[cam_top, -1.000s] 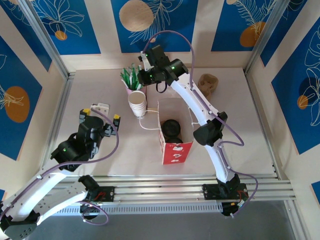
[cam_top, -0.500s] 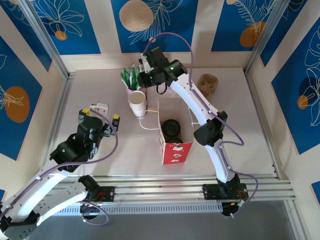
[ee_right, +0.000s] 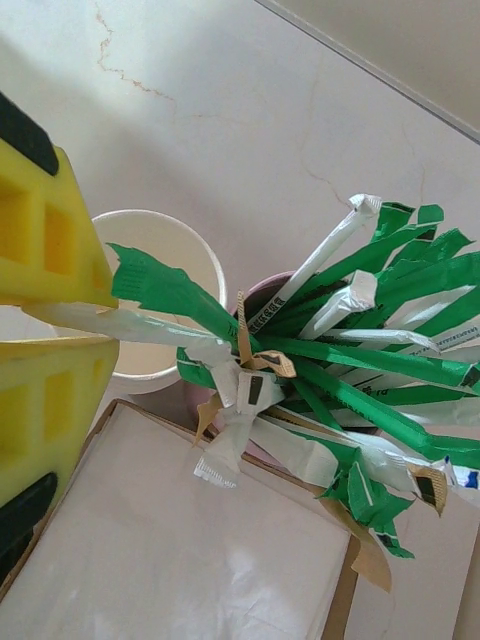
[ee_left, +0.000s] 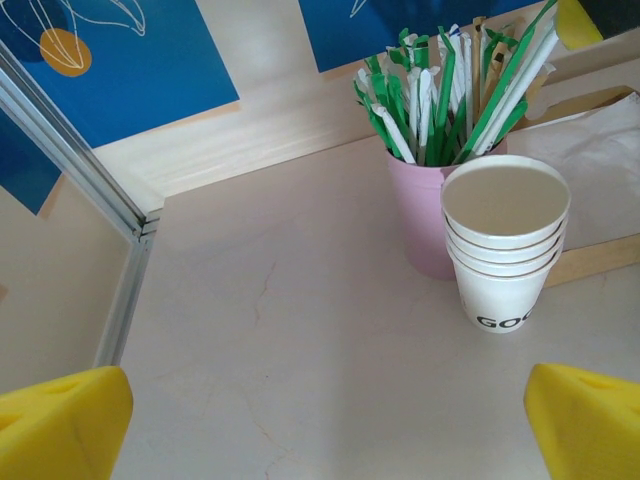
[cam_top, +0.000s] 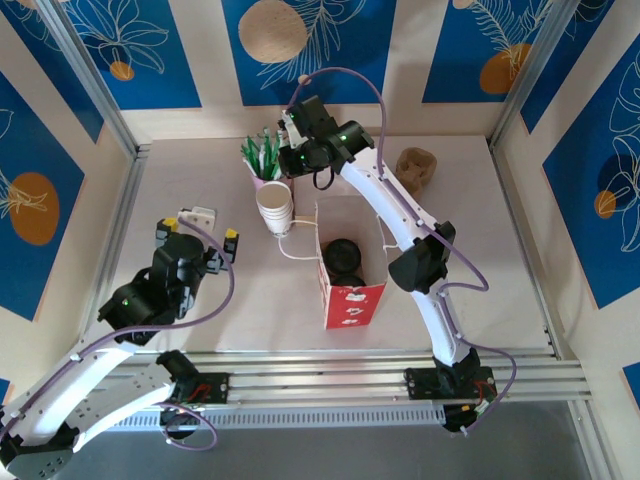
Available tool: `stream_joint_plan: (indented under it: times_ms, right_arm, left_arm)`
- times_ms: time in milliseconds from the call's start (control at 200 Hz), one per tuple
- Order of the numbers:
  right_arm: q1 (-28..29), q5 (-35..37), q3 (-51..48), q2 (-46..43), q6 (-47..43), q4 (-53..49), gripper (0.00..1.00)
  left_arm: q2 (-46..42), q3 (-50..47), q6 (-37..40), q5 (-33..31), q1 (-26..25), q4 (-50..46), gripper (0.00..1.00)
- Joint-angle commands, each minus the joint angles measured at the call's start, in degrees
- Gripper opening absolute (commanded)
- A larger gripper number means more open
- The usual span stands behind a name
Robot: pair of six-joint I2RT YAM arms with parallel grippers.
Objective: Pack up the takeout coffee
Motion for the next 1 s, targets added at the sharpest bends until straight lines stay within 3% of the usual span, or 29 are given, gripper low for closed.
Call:
stream_joint_plan:
  times_ms: [0,175,995]
  right_arm:
    - [-0.5,0.0,1.1,-1.9,-0.8,-0.4,0.13]
    - [-0.6,0.1,1.6,-2.5,-1.6,-1.1,0.0]
    - [-0.7,4.0,1.1,-12.9,-4.3,-7.9,0.0]
  left_arm:
    - [-0.7,-0.1,-0.4,0.4,0.7,-0.3,1.0]
    - [-0.5,-0.1,-0.4,0.5,0.7,-0.3,1.0]
    - [0.0,-0.1,-0.5,0.7,0.7,-0.4,1.0]
